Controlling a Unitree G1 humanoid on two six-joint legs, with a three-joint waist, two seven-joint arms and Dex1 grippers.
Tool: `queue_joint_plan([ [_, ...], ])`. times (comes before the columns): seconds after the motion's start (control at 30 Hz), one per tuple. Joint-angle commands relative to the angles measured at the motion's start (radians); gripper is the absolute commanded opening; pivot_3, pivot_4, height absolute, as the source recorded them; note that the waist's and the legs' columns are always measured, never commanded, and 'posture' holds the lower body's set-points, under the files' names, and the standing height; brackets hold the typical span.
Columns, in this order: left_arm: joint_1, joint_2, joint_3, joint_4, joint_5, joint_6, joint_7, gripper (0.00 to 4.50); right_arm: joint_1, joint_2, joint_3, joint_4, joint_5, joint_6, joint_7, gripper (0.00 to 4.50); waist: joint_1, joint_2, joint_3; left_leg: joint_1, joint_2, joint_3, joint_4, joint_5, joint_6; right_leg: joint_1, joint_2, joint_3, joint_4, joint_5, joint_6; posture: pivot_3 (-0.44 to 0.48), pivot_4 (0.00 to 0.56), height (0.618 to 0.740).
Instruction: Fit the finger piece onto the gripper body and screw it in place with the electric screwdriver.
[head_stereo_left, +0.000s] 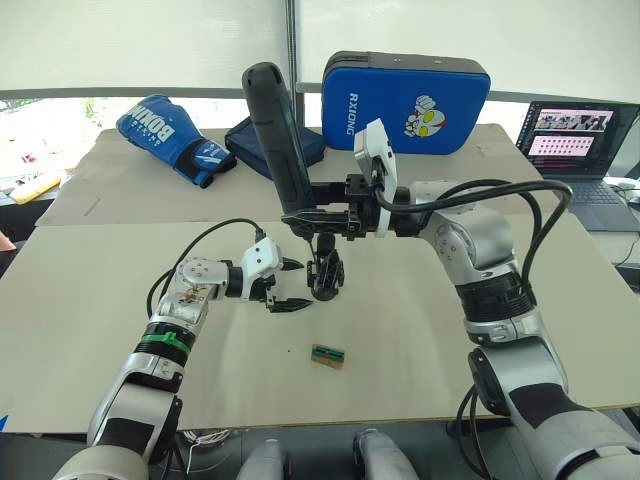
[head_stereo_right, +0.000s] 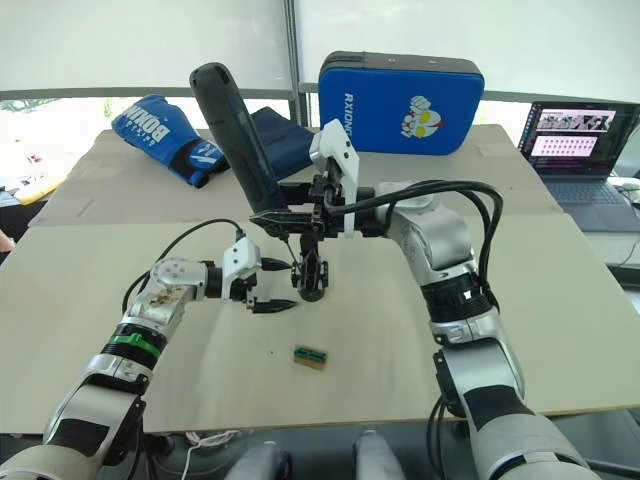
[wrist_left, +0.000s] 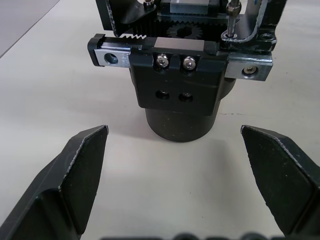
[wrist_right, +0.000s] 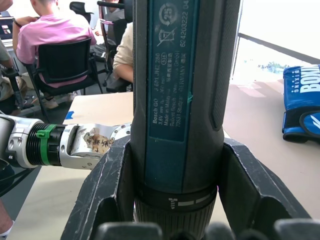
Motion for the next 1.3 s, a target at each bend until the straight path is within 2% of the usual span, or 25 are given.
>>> queue_joint_plan([
  [0.03, -0.019, -0.002, 0.007, -0.017, -0.001, 0.000, -0.002, 4.50, 0.006, -0.012, -0.026, -0.040, 0.006, -0.037, 0.005, 1.93, 0.000, 0.000, 0.000, 0.000, 0.000, 0.000, 0.000, 0.000, 0.000, 0.000, 0.000, 0.000, 0.000, 0.000, 0.000, 0.000, 0.150, 0.740],
  [0.6, -0.029, -0.024, 0.003, 0.000, 0.010, -0.008, 0.008, 4.50, 0.055, -0.026, -0.018, -0.044, -0.003, -0.125, 0.042, 1.93, 0.001, 0.000, 0.000, 0.001, 0.000, 0.000, 0.000, 0.000, 0.000, 0.001, 0.000, 0.000, 0.000, 0.000, 0.000, 0.000, 0.150, 0.740],
  [1.3, -0.039, -0.032, 0.006, 0.015, 0.018, -0.014, 0.014, 4.50, 0.032, -0.006, -0.024, -0.064, 0.023, -0.078, -0.001, 1.93, 0.001, 0.000, 0.000, 0.001, 0.000, 0.000, 0.000, 0.000, 0.000, 0.001, 0.000, 0.000, 0.001, 0.000, 0.000, 0.000, 0.150, 0.740],
])
